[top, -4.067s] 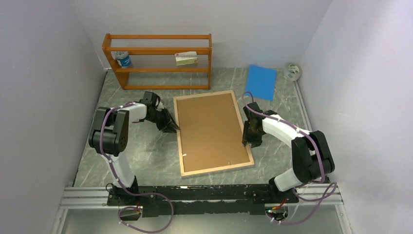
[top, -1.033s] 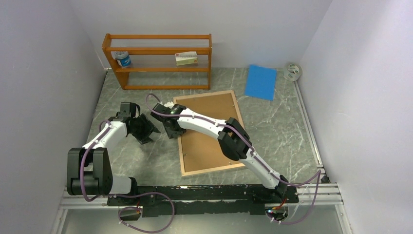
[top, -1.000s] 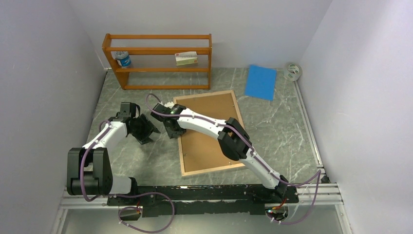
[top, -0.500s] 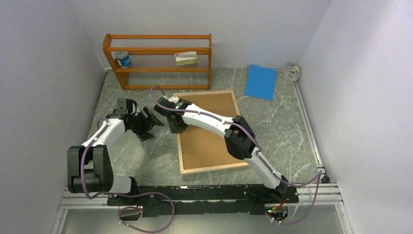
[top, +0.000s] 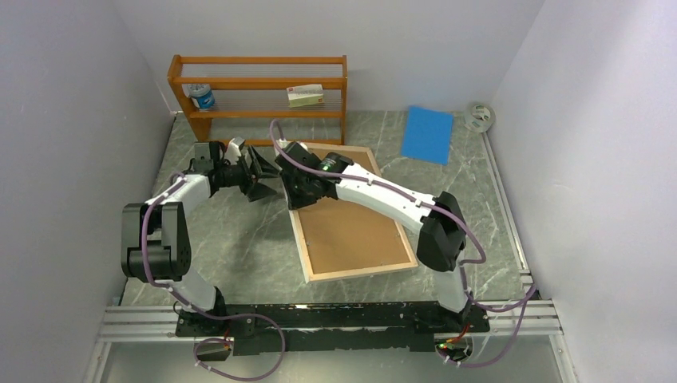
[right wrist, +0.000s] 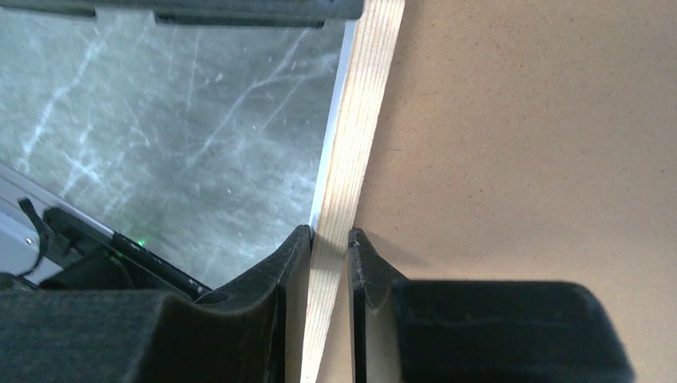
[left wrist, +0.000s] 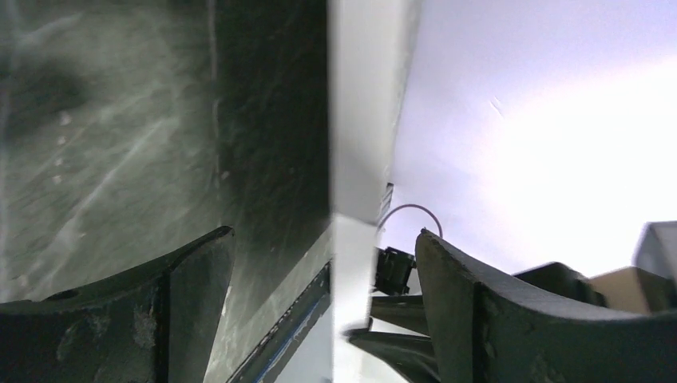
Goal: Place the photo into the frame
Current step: Turn over the photo frame at the center of the board.
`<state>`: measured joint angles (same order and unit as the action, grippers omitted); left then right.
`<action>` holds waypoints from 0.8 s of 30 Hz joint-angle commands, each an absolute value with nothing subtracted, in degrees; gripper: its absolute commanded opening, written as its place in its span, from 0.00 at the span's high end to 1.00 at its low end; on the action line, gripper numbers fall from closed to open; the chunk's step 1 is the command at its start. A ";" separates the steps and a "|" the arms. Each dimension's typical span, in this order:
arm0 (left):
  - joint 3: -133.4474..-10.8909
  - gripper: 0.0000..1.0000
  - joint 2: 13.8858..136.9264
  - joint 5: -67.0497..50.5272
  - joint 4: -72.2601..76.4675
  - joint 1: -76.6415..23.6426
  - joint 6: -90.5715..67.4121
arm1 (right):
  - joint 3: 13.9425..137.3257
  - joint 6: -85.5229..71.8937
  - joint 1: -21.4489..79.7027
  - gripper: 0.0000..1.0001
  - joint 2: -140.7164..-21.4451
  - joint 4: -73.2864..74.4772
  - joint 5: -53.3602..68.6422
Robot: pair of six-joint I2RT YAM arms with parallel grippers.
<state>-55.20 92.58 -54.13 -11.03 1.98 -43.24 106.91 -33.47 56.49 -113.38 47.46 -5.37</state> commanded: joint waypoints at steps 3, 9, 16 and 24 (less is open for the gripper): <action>-54.54 0.15 91.45 -59.98 -1.25 0.37 -46.45 | 103.19 -27.02 56.86 0.86 -108.37 42.41 1.86; -56.37 0.38 93.94 -54.23 -9.33 -1.72 -44.28 | 99.50 -23.57 56.95 0.86 -105.48 40.76 6.70; -56.67 0.57 92.74 -52.73 -10.73 -2.33 -44.40 | 96.05 -21.83 57.16 0.86 -102.56 41.23 9.52; -56.16 0.40 93.37 -50.35 -11.99 -2.98 -42.97 | 93.84 -23.16 57.16 0.86 -99.88 39.86 11.24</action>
<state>-54.92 93.60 -51.57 -11.92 -2.55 -44.18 93.21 -23.92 56.84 -104.62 45.74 7.18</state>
